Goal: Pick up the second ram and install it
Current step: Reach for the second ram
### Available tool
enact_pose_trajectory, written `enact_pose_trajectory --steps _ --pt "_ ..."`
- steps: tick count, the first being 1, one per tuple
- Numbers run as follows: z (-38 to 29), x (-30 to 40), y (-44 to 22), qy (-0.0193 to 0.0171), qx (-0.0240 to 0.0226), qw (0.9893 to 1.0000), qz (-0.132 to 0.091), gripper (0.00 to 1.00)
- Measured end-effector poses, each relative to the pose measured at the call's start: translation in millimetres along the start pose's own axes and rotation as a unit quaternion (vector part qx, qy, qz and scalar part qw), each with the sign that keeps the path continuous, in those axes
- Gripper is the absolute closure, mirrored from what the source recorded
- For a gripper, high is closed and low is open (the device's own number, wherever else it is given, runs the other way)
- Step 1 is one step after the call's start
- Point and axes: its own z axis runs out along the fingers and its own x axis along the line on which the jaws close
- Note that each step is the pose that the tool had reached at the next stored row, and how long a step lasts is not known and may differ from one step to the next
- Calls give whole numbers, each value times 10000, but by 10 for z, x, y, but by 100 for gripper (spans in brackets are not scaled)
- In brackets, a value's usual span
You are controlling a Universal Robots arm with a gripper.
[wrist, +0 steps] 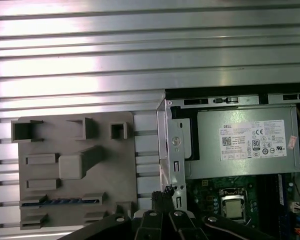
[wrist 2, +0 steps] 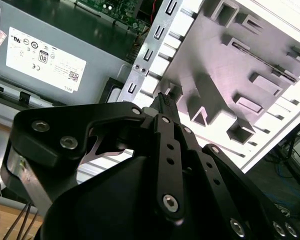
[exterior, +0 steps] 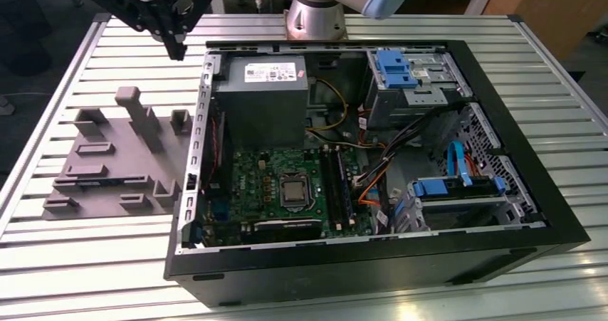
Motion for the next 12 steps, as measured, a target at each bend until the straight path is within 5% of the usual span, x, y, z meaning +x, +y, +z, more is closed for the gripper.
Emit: enact_pose_trajectory --steps 12 --pt "-5 162 -12 0 0 10000 0 89"
